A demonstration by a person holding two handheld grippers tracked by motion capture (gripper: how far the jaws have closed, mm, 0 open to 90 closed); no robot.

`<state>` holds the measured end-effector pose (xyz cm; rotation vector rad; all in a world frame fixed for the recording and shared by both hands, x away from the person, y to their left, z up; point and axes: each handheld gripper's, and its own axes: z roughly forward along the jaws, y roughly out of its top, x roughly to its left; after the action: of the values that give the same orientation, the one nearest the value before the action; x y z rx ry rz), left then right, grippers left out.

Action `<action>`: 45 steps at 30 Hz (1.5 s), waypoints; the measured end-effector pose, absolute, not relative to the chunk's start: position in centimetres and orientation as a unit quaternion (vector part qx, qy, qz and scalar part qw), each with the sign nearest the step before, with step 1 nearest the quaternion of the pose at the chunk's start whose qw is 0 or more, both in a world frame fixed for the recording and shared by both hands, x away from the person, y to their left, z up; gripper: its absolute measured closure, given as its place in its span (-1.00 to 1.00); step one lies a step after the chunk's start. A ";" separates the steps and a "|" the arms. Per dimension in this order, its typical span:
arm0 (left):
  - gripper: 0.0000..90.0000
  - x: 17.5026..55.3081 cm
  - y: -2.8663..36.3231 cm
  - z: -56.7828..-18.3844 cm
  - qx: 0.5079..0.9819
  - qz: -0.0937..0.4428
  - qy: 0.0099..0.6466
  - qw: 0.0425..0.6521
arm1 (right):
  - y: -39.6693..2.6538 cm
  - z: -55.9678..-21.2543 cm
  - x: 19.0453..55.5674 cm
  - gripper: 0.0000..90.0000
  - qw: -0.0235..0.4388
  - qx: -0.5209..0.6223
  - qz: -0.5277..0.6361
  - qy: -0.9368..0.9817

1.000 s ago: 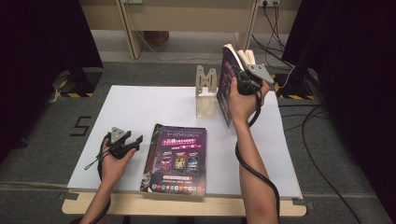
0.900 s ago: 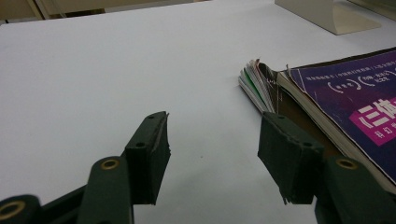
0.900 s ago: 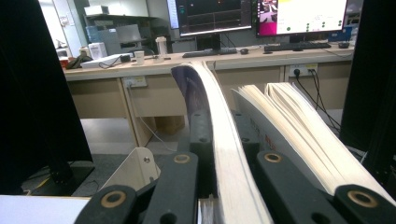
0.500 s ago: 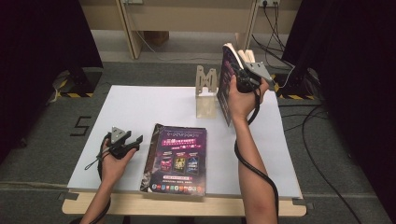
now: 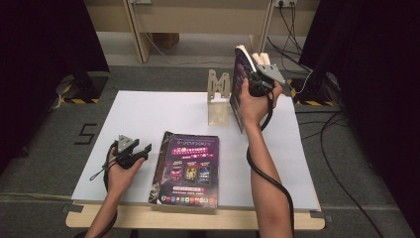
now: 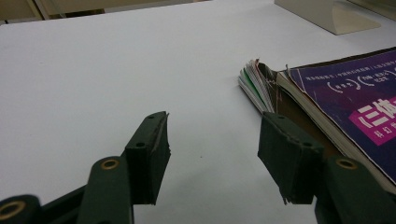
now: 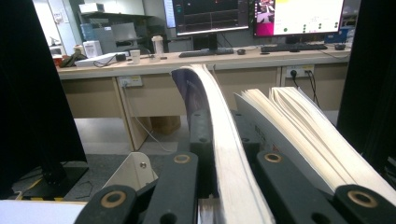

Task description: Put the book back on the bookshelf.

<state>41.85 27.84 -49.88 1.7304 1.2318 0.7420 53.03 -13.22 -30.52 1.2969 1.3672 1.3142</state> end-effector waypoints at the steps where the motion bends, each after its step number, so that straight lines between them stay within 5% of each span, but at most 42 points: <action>1: -0.06 41.8 27.8 -49.9 0.693 0.298 0.494 0.432 | -13.2 -30.5 53.1 0.85 0.410 0.515 0.520 0.544; 45: -0.06 41.8 27.7 -49.9 0.696 0.300 0.491 0.429 | -12.6 -32.1 53.6 0.81 0.401 0.529 0.478 0.575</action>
<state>41.82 27.73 -49.88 1.7369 1.2260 0.7486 53.60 -12.62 -32.08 1.3389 1.4542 1.2096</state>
